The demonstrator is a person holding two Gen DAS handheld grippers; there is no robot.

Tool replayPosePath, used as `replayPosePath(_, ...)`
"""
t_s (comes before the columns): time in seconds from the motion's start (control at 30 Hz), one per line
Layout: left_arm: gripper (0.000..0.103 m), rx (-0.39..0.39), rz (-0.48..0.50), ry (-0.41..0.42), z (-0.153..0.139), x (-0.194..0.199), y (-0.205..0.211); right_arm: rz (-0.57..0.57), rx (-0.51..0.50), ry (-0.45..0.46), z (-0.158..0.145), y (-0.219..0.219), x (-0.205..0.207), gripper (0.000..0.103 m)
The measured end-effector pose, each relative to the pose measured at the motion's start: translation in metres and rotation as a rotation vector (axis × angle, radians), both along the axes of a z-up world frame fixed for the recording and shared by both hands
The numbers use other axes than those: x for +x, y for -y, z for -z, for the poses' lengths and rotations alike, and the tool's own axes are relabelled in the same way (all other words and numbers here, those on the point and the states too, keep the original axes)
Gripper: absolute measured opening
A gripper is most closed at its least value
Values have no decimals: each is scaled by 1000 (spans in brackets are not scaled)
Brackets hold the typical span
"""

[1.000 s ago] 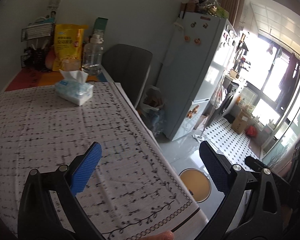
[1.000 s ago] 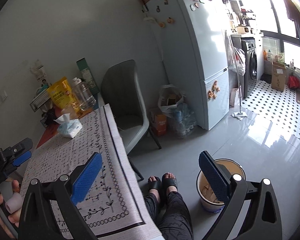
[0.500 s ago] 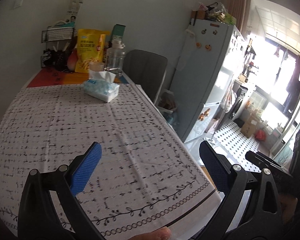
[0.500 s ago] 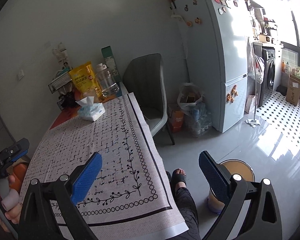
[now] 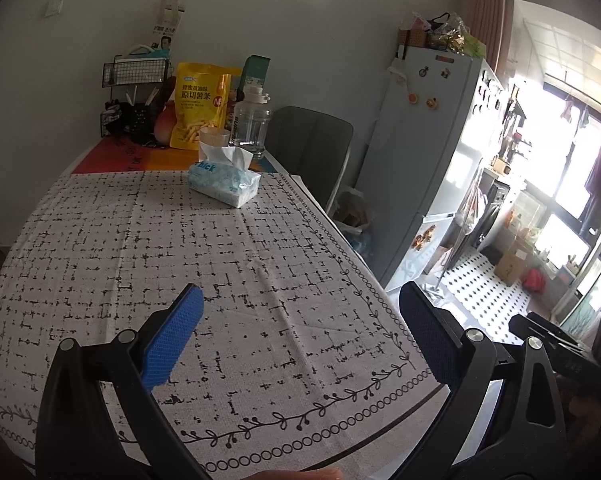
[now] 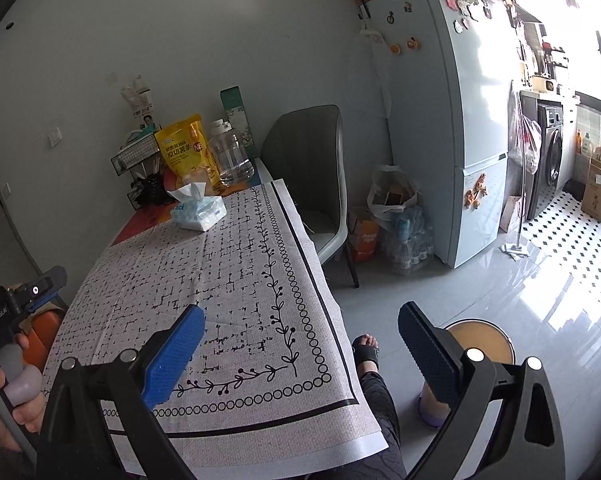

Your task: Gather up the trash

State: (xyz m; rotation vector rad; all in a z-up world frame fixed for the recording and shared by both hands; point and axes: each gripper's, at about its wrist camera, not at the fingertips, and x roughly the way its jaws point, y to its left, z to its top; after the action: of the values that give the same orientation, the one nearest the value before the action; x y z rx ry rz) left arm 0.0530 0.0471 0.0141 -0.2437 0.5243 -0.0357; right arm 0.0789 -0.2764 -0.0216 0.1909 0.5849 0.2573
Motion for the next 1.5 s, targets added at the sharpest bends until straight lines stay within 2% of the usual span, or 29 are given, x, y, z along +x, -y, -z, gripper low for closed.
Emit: replayPosePath(1.5,97,16,7,-47,24,6,17,32,26,-37,26,19,2,95)
